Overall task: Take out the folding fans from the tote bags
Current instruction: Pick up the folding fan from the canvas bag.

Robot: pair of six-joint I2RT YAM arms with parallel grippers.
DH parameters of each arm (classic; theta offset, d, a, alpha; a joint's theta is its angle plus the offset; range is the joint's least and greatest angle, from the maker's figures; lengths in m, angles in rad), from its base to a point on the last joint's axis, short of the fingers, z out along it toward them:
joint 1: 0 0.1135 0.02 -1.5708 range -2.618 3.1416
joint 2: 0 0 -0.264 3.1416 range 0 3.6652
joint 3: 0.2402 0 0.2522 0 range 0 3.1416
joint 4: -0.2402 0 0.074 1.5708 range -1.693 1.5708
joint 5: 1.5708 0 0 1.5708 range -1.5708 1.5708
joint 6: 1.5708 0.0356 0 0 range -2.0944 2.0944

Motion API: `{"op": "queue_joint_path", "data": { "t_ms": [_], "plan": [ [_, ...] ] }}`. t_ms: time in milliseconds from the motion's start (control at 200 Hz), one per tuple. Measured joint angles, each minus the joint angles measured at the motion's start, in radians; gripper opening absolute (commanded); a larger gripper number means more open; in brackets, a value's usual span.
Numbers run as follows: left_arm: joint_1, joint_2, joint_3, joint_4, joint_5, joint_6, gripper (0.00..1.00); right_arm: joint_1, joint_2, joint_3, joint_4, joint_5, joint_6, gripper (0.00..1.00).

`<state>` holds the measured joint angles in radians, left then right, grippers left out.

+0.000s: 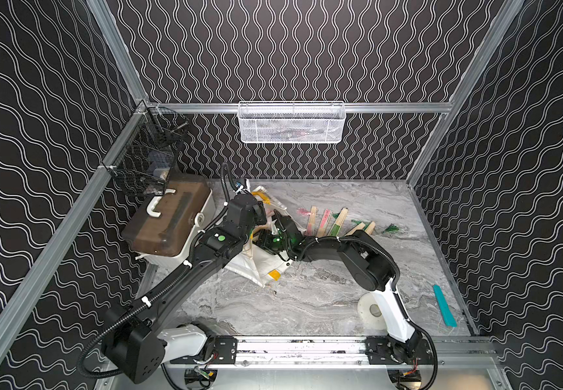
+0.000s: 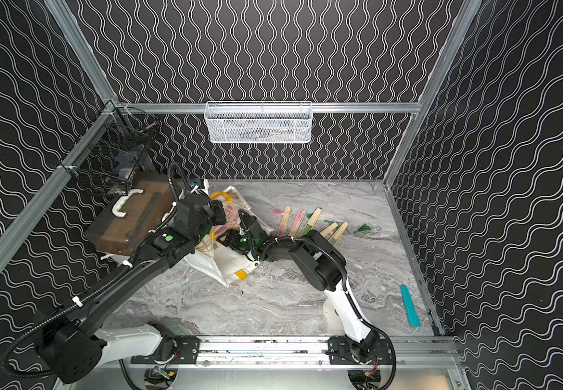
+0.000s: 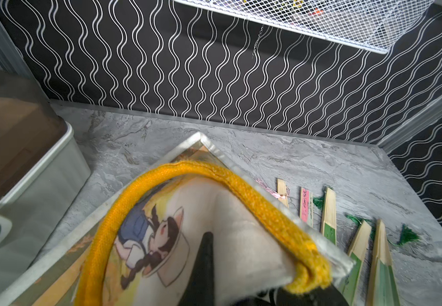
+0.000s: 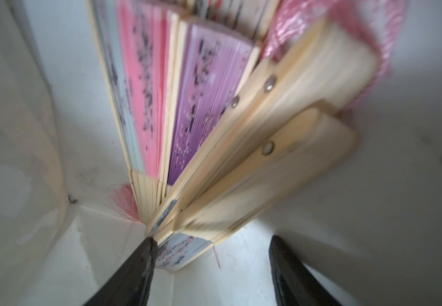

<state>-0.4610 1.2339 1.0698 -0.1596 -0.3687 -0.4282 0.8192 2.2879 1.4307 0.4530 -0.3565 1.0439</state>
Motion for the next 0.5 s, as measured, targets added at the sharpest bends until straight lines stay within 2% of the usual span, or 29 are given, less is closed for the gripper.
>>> {"op": "queue_joint_path", "data": {
  "t_ms": [295, 501],
  "plan": [
    [0.004, -0.063, -0.018, -0.037, 0.093, -0.024, 0.0, -0.01, 0.033, 0.017, 0.05, -0.022, 0.029, 0.66],
    [0.056, -0.095, -0.063, -0.029, 0.243, -0.093, 0.0, -0.01, 0.045, 0.017, 0.073, -0.031, 0.029, 0.65]
  ]
}}
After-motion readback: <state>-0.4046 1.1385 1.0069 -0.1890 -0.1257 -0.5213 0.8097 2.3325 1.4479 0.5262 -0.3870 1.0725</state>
